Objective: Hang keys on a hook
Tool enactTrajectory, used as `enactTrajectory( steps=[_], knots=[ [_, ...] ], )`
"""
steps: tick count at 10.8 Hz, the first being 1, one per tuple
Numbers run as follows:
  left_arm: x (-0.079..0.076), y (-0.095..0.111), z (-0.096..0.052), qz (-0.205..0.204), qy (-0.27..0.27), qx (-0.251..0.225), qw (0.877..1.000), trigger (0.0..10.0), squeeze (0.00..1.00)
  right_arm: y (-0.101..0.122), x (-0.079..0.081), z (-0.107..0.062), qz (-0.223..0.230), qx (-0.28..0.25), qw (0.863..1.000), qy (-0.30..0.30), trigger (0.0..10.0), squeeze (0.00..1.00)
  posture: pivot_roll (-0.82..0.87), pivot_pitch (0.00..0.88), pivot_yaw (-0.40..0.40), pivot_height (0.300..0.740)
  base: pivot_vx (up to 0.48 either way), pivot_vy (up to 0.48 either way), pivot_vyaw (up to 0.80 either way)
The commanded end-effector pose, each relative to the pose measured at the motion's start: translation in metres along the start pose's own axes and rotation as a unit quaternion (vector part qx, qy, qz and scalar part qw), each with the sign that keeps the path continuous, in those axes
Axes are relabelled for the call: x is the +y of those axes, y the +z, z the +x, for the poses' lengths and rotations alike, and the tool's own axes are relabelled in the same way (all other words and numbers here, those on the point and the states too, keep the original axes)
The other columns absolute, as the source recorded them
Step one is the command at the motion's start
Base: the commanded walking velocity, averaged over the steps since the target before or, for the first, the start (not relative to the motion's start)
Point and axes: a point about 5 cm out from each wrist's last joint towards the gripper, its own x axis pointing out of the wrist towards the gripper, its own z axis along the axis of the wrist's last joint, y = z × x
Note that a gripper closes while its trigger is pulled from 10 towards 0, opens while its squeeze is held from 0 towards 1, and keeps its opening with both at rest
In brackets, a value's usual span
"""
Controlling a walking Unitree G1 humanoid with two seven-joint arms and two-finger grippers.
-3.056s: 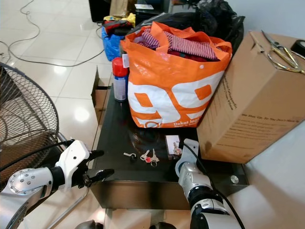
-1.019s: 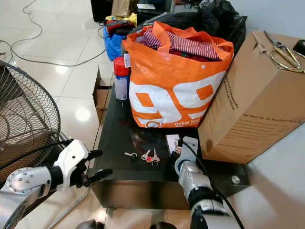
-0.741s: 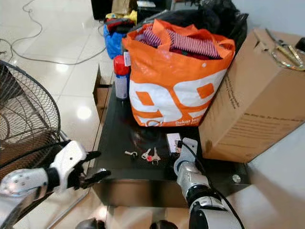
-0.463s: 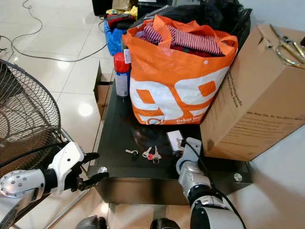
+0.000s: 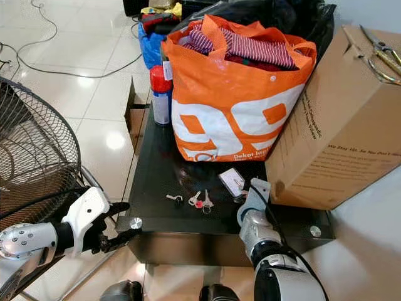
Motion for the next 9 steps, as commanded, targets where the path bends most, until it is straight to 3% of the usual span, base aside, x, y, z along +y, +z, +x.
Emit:
enactTrajectory(
  steps=[1, 3, 5, 8, 9],
  knots=[
    [-0.002, 0.004, -0.001, 0.007, -0.003, -0.003, 1.0, 10.0, 0.0, -0.009, -0.003, -0.001, -0.007, 0.016, 1.0, -0.001, 0.0, 0.0, 0.11, 0.152, -0.066, 0.74, 0.0, 0.0, 0.0],
    [-0.002, 0.004, -0.001, 0.006, -0.004, -0.004, 1.0, 10.0, 0.0, -0.012, -0.002, -0.001, -0.013, 0.018, 1.0, 0.013, 0.0, 0.0, 0.11, 0.15, -0.069, 0.74, 0.0, 0.0, 0.0],
    [-0.005, 0.003, 0.002, 0.001, 0.003, -0.013, 1.0, 10.0, 0.0, -0.035, -0.019, -0.007, -0.075, 0.044, 0.994, 0.066, 0.0, 0.0, 0.09, 0.119, -0.102, 0.74, 0.0, 0.0, 0.0],
    [-0.005, 0.004, 0.006, 0.0, 0.009, -0.019, 1.0, 10.0, 0.0, -0.037, -0.03, -0.014, -0.099, 0.032, 0.991, 0.081, 0.0, 0.0, 0.08, 0.109, -0.111, 0.74, 0.0, 0.0, 0.0],
    [-0.005, 0.004, 0.007, 0.0, 0.009, -0.02, 1.0, 10.0, 0.0, -0.029, -0.023, -0.017, -0.109, 0.009, 0.988, 0.106, 10.0, 0.0, 0.07, 0.11, -0.109, 0.74, 0.0, 0.0, 0.0]
  ],
)
